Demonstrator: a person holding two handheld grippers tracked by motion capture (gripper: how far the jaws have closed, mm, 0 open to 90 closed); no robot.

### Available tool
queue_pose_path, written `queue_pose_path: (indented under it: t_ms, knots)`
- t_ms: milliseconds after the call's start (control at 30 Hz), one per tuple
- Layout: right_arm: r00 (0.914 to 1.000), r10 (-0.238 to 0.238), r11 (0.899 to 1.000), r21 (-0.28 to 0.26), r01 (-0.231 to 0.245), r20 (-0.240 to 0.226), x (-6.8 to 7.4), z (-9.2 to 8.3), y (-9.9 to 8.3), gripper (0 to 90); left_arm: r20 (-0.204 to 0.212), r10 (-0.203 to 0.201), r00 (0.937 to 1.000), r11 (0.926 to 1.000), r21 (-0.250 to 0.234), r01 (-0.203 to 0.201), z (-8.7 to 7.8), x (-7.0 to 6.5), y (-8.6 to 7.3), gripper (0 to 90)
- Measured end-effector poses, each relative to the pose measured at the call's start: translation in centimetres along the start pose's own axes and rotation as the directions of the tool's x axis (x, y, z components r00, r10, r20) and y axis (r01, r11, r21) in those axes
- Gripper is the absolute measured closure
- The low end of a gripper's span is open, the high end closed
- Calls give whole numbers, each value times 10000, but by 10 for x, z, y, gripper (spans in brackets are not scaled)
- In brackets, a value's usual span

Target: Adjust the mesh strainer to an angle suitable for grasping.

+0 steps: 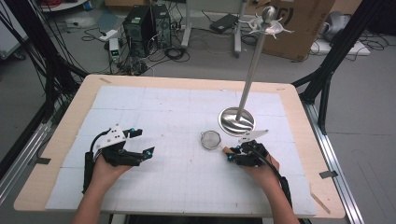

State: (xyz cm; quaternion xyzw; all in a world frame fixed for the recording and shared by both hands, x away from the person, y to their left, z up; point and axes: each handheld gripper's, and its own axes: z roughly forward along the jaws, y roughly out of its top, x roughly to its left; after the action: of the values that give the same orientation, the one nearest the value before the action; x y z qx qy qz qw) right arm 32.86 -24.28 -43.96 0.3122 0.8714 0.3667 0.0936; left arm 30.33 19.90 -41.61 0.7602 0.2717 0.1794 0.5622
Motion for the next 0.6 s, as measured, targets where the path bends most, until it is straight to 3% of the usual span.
queue_pose_path:
  t_ms: [333, 600]
  knots:
    - [9955, -459, 9989, 1, 461, -833, 22, 16, 13, 693, -17, 27, 10000, 10000, 40, -27, 0, 0, 0, 170]
    - [9813, -1212, 9925, -6, 1225, -1496, 48, 36, 33, 694, -28, 35, 10000, 10000, 10, -35, -1, 0, 1, 170]
